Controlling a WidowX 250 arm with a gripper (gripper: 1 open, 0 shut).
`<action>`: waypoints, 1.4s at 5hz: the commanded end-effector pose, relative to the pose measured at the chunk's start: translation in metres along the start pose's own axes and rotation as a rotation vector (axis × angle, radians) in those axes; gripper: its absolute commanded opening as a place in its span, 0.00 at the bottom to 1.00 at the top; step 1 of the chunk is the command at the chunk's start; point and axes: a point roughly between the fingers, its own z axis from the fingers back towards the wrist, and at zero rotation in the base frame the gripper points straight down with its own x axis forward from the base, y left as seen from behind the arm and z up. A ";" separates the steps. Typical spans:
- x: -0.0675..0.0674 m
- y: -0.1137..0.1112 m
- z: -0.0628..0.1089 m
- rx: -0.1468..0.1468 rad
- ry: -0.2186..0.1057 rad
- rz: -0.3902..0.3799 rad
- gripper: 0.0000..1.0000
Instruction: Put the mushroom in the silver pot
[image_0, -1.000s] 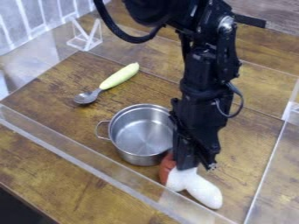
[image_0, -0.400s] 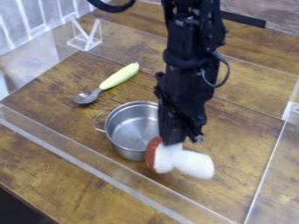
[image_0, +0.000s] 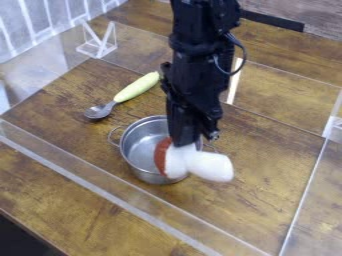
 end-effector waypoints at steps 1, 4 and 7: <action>-0.005 0.013 0.014 0.023 -0.097 0.004 0.00; -0.014 0.025 -0.019 -0.014 -0.145 -0.041 0.00; -0.015 0.033 -0.042 -0.073 -0.165 -0.027 0.00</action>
